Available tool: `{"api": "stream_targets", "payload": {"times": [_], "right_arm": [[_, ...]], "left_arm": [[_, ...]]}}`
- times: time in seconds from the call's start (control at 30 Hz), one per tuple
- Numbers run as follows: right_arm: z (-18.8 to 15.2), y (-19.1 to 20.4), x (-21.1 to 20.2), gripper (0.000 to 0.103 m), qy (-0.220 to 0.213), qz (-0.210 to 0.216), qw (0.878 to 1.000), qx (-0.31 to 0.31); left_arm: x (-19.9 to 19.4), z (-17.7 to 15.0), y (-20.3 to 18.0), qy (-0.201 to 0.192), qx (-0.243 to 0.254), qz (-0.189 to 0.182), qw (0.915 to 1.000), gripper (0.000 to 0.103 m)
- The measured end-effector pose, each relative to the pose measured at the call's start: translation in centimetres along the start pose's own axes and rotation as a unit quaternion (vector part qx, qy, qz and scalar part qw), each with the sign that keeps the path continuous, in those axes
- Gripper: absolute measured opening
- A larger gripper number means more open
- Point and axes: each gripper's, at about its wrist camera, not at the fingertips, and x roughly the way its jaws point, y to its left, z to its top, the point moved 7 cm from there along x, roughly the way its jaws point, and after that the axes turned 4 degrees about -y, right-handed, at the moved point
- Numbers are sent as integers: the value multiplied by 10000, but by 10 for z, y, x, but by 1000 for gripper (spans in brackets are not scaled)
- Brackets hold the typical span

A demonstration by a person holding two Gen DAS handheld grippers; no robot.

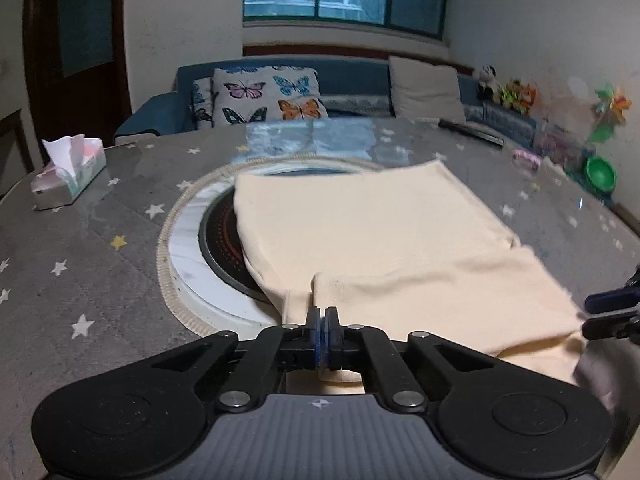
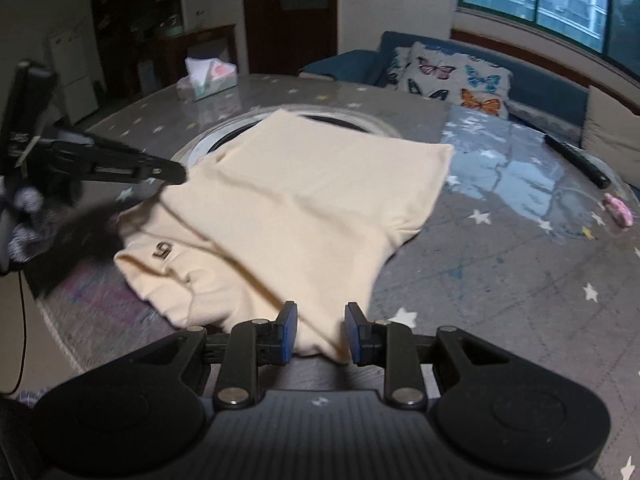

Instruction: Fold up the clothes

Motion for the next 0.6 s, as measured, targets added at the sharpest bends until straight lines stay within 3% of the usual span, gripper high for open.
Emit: {"api": "stream_targets", "payload": {"times": [0.13,0.27,0.6], "right_arm": [[-2,-3,6,25,34,4,10000,62],[0,1,8,25,28,39,10000,-29],[31,14,27,25,-267,232,9993,-151]], "left_arm": [[-14,5,-1,-43,-98,-27,9999,1],[-5,-6,6,273,-162,55,9995,2],[-4,13,-2,-17,122,-8,9999,6]]}}
